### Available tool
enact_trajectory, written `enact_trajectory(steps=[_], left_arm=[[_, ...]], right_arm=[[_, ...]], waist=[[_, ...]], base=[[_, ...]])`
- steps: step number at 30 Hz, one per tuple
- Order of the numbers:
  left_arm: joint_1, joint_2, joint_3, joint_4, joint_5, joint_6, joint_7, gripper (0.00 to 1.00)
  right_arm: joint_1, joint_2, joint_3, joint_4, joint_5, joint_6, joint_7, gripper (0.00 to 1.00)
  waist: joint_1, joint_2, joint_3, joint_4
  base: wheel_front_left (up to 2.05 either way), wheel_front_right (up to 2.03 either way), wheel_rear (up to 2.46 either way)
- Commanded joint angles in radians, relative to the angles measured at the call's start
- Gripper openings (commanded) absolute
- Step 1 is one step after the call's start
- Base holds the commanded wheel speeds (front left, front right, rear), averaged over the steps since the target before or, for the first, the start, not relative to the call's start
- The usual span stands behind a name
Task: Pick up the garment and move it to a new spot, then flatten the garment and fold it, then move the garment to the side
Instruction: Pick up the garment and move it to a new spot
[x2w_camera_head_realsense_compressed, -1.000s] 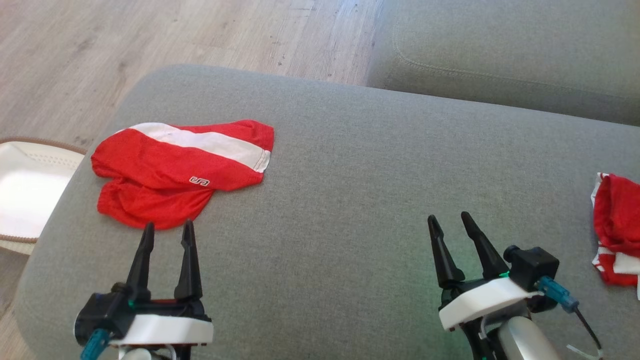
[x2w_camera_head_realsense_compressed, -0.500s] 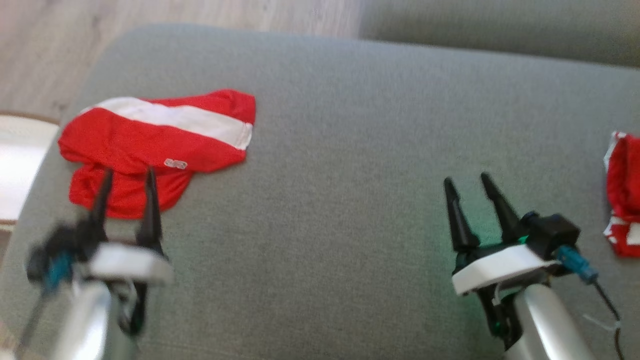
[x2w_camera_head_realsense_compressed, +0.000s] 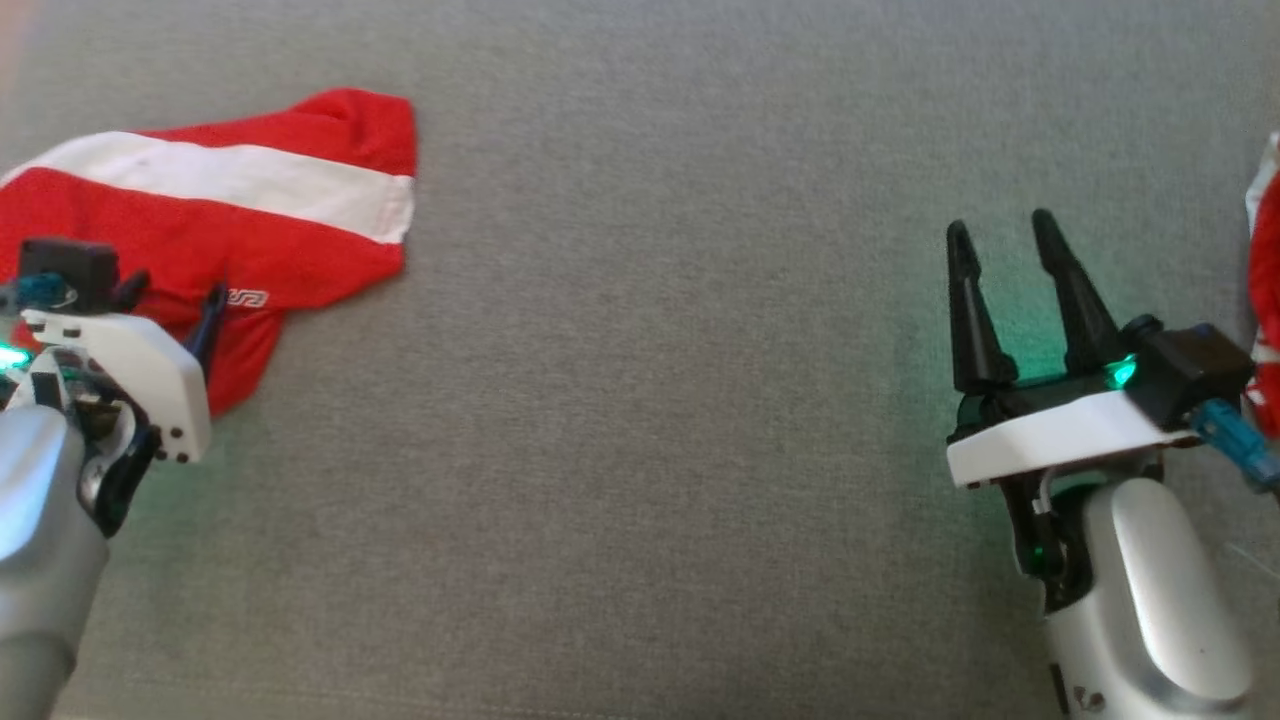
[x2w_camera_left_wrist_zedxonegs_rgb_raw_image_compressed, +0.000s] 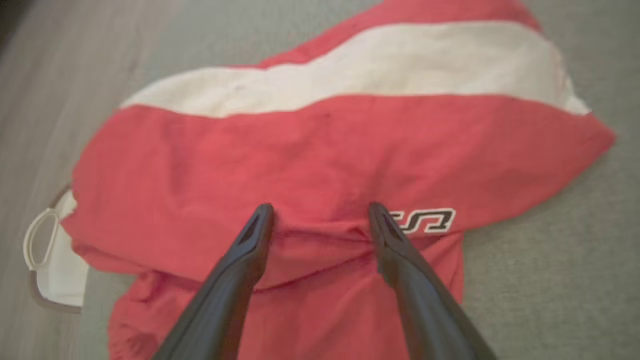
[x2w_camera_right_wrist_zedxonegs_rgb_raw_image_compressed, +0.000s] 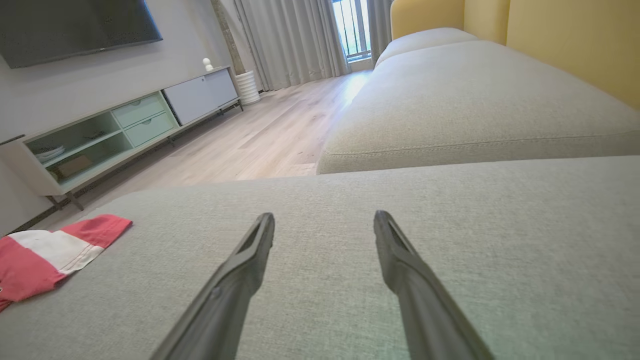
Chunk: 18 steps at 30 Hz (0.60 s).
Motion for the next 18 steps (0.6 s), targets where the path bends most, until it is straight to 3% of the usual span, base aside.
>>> enact_trajectory(steps=[1,8,9,10,11,18], left_arm=[[-0.058,0.069,0.011,0.007,-0.036,0.002,0.024,1.00],[-0.109,0.092,-0.093,0.084,-0.166,0.002,0.086,1.00],[-0.111,0.092,-0.106,0.087,-0.187,0.002,0.095,0.63],[-0.114,0.094,-0.119,0.088,-0.207,0.002,0.102,0.07],[-0.117,0.096,-0.130,0.087,-0.223,0.002,0.104,0.00],[-0.151,0.098,-0.161,0.079,-0.288,0.002,-0.033,0.00]], right_arm=[[-0.024,0.000,0.021,-0.047,0.008,0.007,0.004,1.00],[-0.026,0.000,0.020,-0.081,0.007,0.007,0.013,1.00],[-0.025,0.000,0.018,-0.083,0.006,0.007,0.014,1.00],[-0.025,0.000,0.016,-0.084,0.005,0.007,0.014,1.00],[-0.025,0.000,0.015,-0.084,0.005,0.007,0.014,1.00],[-0.016,0.000,0.022,-0.062,0.009,0.007,0.005,1.00]], waist=[[-0.0003,0.0000,0.032,-0.022],[-0.0003,0.0000,0.061,-0.036],[-0.0003,0.0000,0.061,-0.036],[-0.0003,0.0000,0.061,-0.037],[-0.0003,0.0000,0.059,-0.037],[-0.0003,0.0000,0.009,-0.044]], base=[[0.00,0.00,0.00],[0.00,0.00,0.00],[0.00,0.00,0.00],[0.00,0.00,0.00],[0.00,0.00,0.00],[0.00,0.00,0.00]])
